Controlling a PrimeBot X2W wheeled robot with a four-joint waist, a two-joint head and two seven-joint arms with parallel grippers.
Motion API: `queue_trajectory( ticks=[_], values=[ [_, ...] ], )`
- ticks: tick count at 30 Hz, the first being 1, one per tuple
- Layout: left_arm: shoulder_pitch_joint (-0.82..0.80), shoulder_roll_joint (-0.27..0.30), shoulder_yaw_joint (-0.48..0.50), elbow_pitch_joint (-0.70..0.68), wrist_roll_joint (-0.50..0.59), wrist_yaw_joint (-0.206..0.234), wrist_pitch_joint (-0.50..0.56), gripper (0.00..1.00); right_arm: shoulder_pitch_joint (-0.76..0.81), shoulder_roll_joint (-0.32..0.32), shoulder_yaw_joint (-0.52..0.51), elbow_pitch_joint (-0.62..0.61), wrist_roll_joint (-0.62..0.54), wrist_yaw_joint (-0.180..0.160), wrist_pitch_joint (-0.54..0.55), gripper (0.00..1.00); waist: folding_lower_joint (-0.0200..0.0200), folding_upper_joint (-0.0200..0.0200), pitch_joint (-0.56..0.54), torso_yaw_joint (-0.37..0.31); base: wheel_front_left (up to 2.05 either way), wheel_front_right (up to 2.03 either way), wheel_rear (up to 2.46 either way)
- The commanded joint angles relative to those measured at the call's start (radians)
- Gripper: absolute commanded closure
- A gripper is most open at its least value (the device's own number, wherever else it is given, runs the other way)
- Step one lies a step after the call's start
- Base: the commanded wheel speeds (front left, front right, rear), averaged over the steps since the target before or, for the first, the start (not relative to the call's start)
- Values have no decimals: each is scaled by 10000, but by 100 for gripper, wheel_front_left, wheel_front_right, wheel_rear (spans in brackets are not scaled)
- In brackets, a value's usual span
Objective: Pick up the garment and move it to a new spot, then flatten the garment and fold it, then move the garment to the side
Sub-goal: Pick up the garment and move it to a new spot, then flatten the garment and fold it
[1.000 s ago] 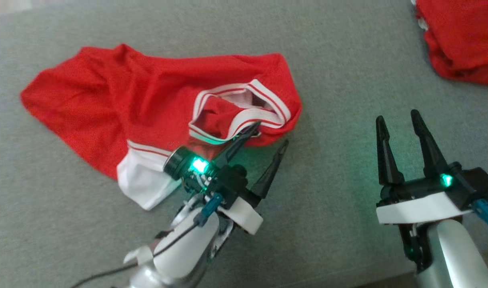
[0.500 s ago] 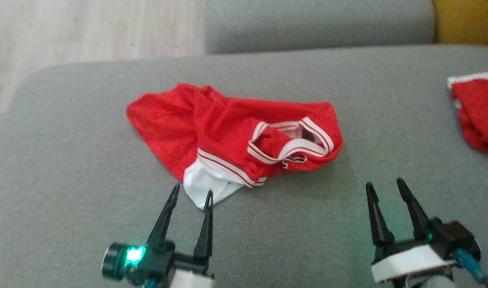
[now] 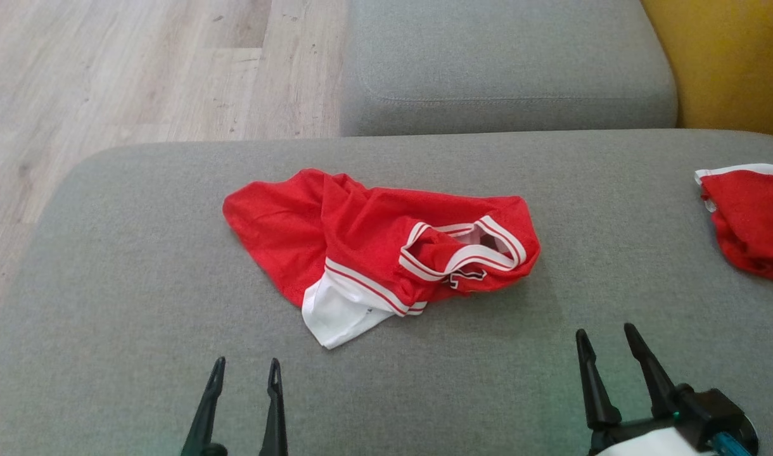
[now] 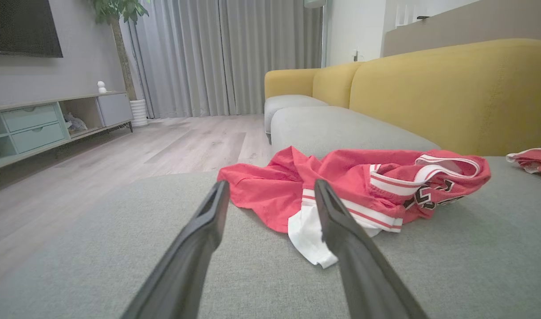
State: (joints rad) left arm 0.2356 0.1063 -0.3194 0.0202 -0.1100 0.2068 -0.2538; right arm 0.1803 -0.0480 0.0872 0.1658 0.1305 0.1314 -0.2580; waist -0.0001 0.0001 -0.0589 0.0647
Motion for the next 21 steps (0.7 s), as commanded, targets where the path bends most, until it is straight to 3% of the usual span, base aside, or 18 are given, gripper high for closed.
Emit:
queue_trajectory(
  ticks=[1,21],
  values=[
    [-337,-124,416,-267,156,-67,-79,0,-279,-47,228,-343,-60,-7,-38,0,1,-1,10,-32,0,0,0],
    [-529,-464,782,269,363,-788,-80,0,-363,-41,429,-340,-55,-7,-38,0,1,-1,405,-243,0,0,0]
  ],
)
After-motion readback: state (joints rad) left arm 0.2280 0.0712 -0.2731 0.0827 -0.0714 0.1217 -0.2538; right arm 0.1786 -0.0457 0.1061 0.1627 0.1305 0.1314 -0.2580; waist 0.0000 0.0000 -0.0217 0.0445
